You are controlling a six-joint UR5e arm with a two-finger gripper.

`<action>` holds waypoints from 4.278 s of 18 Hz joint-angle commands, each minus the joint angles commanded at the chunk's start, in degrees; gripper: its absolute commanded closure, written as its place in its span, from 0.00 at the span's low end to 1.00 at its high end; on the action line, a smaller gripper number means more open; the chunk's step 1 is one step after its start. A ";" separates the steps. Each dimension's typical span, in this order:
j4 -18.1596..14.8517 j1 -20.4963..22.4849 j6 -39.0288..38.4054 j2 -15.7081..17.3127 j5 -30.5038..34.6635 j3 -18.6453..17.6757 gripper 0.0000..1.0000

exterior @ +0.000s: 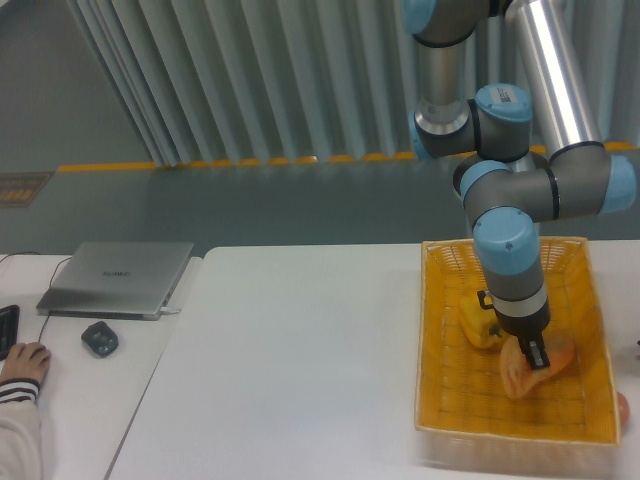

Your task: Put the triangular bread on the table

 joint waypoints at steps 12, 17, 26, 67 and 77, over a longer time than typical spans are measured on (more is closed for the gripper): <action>-5.10 2.19 -0.44 3.34 -2.99 4.22 0.76; -6.86 5.00 -1.14 4.31 -5.45 7.99 0.76; -2.82 11.24 -2.90 3.78 -5.36 9.93 0.76; 13.18 16.35 -6.33 -5.01 -5.10 8.35 0.00; 12.31 13.89 -4.48 -3.34 0.08 7.30 0.00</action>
